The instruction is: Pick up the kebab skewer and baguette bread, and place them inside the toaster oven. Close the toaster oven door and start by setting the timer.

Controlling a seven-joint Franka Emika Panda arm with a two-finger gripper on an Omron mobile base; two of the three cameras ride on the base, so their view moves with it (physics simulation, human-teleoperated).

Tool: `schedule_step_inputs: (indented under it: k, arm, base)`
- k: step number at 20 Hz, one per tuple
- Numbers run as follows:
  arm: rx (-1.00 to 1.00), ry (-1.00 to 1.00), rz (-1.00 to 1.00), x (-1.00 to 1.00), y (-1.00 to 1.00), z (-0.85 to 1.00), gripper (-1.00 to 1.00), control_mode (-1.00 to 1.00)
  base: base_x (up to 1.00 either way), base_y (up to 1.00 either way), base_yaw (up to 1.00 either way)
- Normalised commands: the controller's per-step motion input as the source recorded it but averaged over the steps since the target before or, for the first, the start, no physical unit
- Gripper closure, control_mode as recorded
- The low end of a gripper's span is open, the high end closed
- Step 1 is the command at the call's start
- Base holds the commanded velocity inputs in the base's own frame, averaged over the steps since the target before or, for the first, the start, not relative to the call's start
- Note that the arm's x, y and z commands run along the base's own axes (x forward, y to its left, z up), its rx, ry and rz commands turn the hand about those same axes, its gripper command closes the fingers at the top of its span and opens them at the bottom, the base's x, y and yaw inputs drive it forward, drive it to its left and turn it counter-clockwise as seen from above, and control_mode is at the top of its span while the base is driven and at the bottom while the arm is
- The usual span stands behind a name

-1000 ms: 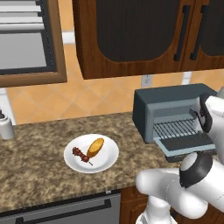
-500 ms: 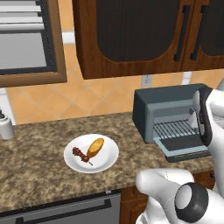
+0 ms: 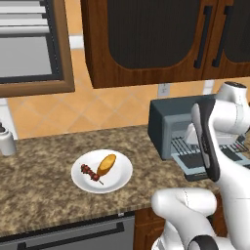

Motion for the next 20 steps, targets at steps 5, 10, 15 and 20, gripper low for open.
schedule_step_inputs:
  k: [5,10,15,20]
  arm:
    - [0.0,0.03,-0.12,0.0,1.0,0.04,-1.0,-1.0]
    - [0.0,0.02,-0.25,0.32,1.0,0.0,-1.0,-1.0]
    - [0.0,0.14,-0.18,0.41,0.99,-0.14,-1.0,-1.0]
    - [0.0,0.23,-0.05,0.3,0.93,-0.18,-1.0,-1.0]
  base:
    - [0.0,0.0,0.0]
    - [0.0,0.0,0.0]
    - [0.0,0.0,0.0]
    - [0.0,0.0,0.0]
